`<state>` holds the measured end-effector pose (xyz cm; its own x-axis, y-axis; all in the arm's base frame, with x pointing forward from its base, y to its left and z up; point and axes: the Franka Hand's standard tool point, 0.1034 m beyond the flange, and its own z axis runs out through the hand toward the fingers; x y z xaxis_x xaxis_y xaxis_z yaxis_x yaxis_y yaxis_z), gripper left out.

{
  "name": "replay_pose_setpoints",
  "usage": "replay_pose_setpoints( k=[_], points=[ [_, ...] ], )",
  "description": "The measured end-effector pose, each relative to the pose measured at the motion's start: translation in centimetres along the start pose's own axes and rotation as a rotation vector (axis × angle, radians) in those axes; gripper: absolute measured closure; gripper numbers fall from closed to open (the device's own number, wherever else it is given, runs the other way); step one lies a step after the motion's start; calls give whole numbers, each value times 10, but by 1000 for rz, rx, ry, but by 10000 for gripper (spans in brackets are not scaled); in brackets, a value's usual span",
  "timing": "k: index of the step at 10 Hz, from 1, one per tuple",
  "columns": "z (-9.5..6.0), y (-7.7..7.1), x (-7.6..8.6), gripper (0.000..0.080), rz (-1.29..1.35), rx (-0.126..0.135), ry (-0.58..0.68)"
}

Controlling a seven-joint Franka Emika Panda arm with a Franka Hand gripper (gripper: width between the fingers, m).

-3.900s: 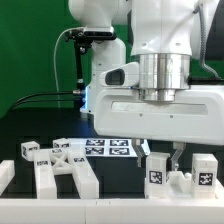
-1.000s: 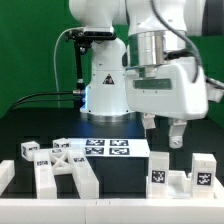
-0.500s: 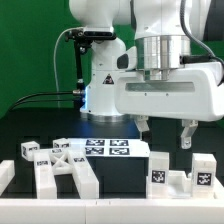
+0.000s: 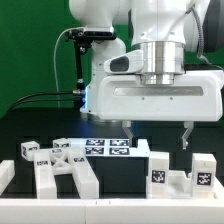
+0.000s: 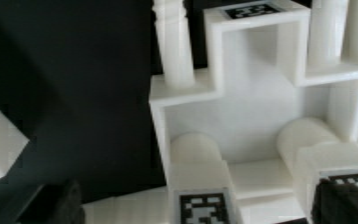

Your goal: Assemble chair

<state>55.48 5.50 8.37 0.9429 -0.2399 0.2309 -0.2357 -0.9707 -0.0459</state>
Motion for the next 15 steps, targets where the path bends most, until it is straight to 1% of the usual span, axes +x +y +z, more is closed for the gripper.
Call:
replay_pose_setpoints(
  k=[1,2,3,4,5,6,7,8,9,10,12,13,14,15],
  points=[
    [1,2,2,151,-5,-7,26],
    [9,8,2,151,-12,-19,20],
    [14,9,7,151,-13,-32,81],
    [21,13,11,151,-39,-58,201],
    [29,18,11,151,-46,-70,277],
    [36,17,11,151,-48,-70,336],
    [51,15,2,151,-55,-71,316],
    [61,13,-2,151,-60,-72,302],
    [68,7,-3,151,-60,-64,268],
    [70,1,-1,151,-64,-58,271],
    [75,-7,-6,151,-55,-53,262],
    [75,-5,-5,170,-55,-55,263],
    [75,-5,-5,299,-55,-55,263],
    [75,0,-3,299,-49,-62,265]
  ],
)
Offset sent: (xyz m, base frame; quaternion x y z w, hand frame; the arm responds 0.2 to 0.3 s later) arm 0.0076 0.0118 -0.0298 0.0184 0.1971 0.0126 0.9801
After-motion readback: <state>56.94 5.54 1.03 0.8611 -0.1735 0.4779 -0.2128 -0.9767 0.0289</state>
